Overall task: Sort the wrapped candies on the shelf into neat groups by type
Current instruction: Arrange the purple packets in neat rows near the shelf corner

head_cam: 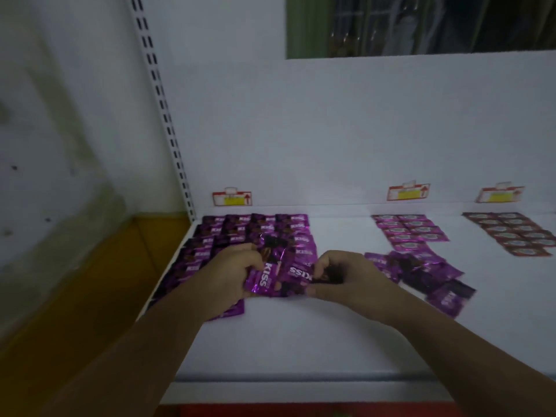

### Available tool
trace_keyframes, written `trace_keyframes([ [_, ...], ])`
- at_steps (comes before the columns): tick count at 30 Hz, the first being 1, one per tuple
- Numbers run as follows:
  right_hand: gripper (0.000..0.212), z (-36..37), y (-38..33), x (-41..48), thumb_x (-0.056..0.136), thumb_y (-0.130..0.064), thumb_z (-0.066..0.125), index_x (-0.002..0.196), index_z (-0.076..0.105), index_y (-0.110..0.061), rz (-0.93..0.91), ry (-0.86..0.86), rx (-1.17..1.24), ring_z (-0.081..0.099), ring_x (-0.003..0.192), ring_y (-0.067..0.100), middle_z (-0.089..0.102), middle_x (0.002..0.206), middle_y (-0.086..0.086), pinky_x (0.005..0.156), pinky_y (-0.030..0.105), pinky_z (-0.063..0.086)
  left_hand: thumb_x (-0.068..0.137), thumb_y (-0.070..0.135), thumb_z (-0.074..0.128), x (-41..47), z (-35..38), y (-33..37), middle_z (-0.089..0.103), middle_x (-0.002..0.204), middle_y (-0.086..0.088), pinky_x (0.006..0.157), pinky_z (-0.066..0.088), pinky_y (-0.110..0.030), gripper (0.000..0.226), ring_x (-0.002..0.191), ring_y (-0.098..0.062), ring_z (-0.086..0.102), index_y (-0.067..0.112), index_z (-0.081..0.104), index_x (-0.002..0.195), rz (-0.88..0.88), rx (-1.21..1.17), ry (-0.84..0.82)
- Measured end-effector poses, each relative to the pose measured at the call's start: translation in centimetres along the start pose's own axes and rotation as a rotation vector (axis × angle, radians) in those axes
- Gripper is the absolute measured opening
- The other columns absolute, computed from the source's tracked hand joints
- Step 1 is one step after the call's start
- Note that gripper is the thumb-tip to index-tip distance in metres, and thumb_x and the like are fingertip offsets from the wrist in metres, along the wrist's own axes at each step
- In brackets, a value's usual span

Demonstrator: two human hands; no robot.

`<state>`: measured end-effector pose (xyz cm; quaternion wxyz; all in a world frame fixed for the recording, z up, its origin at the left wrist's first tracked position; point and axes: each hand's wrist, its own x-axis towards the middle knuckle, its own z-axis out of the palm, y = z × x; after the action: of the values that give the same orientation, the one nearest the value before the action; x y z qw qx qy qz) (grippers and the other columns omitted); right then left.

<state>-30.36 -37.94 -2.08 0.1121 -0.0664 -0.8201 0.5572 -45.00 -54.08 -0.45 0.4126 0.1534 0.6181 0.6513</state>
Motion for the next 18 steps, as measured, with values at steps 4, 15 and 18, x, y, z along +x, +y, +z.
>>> trace_keyframes([
  [4, 0.017, 2.1, -0.6, 1.1, 0.077, -0.005, 0.072, 0.076, 0.063, -0.019, -0.020, 0.008, -0.022, 0.062, 0.064, 0.013, 0.065, 0.068, -0.005, 0.064, 0.029, 0.052, 0.078, -0.011, 0.052, -1.2, -1.9, -0.4, 0.073, 0.073, -0.009, 0.059, 0.056, -0.035, 0.030, 0.065, -0.026, 0.070, 0.010, 0.060, 0.098, 0.002, 0.048, 0.027],
  [15, 0.031, 5.6, -2.1, 2.1, 0.077, -0.004, 0.072, 0.099, 0.064, -0.024, 0.120, -0.037, 0.085, 0.068, 0.079, 0.010, 0.072, 0.088, -0.002, 0.070, 0.025, 0.055, 0.074, 0.008, 0.074, -0.8, -3.1, -1.5, 0.067, 0.063, -0.004, 0.054, 0.054, -0.026, 0.013, 0.053, -0.015, 0.063, 0.010, 0.067, 0.084, 0.174, 0.287, 0.048],
  [18, 0.014, 5.7, -2.4, 2.0, 0.083, -0.008, 0.066, 0.095, 0.066, -0.015, 0.151, 0.036, 0.140, 0.059, 0.058, 0.005, 0.068, 0.072, -0.005, 0.053, 0.019, 0.045, 0.076, 0.016, 0.073, -0.8, -3.0, -1.2, 0.066, 0.058, -0.001, 0.051, 0.052, -0.021, 0.008, 0.051, -0.012, 0.062, 0.011, 0.067, 0.079, 0.208, 0.391, 0.043],
])
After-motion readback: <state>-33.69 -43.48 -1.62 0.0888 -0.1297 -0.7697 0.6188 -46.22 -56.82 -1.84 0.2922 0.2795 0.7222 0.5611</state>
